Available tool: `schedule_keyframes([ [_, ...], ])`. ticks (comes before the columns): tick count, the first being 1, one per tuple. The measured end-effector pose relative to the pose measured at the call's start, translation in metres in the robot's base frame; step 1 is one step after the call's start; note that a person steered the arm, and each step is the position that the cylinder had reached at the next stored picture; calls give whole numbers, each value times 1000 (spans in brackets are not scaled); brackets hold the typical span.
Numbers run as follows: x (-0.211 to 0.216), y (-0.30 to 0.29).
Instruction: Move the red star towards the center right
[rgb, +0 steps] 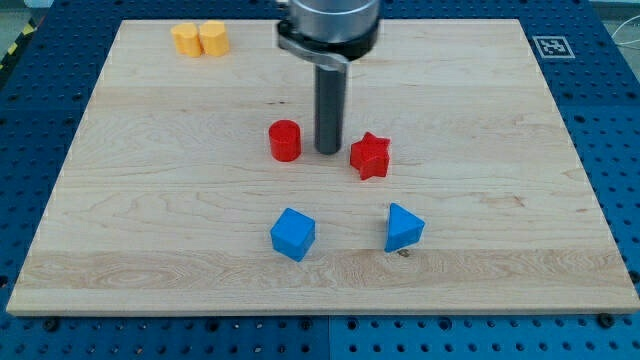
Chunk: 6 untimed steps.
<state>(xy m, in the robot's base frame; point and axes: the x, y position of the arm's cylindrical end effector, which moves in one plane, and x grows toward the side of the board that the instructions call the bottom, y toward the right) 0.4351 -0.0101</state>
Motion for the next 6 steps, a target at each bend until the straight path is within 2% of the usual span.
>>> schedule_keyframes([
  [1,11,-12],
  [2,23,0],
  [6,26,107],
])
